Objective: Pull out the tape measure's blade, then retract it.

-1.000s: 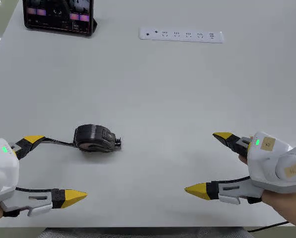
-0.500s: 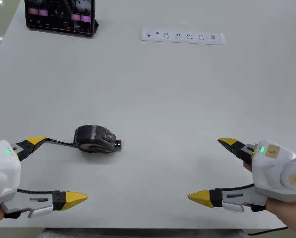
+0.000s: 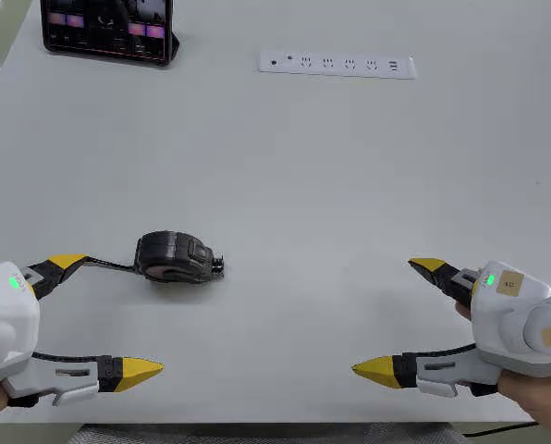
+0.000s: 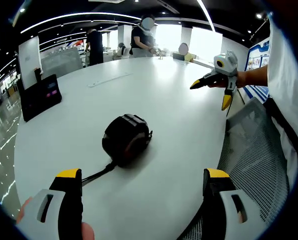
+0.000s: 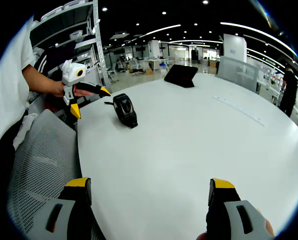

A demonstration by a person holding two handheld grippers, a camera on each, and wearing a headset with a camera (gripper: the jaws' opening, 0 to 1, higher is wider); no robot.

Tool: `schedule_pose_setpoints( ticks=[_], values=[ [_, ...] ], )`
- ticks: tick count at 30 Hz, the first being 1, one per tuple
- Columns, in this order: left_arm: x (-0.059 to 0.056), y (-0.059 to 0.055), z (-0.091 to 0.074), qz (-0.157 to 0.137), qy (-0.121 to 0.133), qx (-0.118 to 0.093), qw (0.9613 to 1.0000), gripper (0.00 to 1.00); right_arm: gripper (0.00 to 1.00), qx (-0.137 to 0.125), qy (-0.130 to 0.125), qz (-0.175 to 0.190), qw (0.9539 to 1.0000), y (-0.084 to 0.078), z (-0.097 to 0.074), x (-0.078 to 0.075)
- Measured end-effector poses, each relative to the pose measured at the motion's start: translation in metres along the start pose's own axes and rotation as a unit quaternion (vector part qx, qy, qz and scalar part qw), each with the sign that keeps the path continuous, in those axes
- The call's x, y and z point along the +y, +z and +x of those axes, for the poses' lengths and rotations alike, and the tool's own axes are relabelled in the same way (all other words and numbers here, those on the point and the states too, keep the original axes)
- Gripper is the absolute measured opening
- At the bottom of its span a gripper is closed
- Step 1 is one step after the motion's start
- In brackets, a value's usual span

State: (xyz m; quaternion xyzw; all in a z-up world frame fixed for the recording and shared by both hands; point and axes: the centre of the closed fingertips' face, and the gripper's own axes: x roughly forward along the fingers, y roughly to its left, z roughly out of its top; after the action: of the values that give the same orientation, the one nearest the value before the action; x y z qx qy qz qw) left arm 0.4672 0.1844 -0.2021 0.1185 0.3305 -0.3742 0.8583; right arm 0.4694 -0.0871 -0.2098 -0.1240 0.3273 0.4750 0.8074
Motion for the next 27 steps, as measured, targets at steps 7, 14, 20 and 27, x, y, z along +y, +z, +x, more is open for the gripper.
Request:
schedule_pose_setpoints(
  ticks=[7, 14, 20, 27],
  values=[
    [0.0001, -0.0002, 0.0006, 0.001, -0.001, 0.002, 1.0, 0.99, 0.96, 0.001, 0.001, -0.002, 1.0, 0.0005, 0.0005, -0.0006],
    [-0.0004, 0.0014, 0.0007, 0.0, -0.002, -0.001, 1.0, 0.99, 0.96, 0.002, 0.001, -0.002, 1.0, 0.0004, 0.0004, -0.0007],
    [-0.0003, 0.0022, 0.0005, 0.0, -0.001, -0.002, 1.0, 0.99, 0.96, 0.002, 0.002, -0.002, 1.0, 0.0006, 0.0005, -0.0004],
    [0.0, 0.0008, -0.0005, -0.004, -0.002, 0.0, 1.0, 0.99, 0.96, 0.001, 0.002, -0.002, 1.0, 0.0017, 0.0011, 0.0001]
  ],
)
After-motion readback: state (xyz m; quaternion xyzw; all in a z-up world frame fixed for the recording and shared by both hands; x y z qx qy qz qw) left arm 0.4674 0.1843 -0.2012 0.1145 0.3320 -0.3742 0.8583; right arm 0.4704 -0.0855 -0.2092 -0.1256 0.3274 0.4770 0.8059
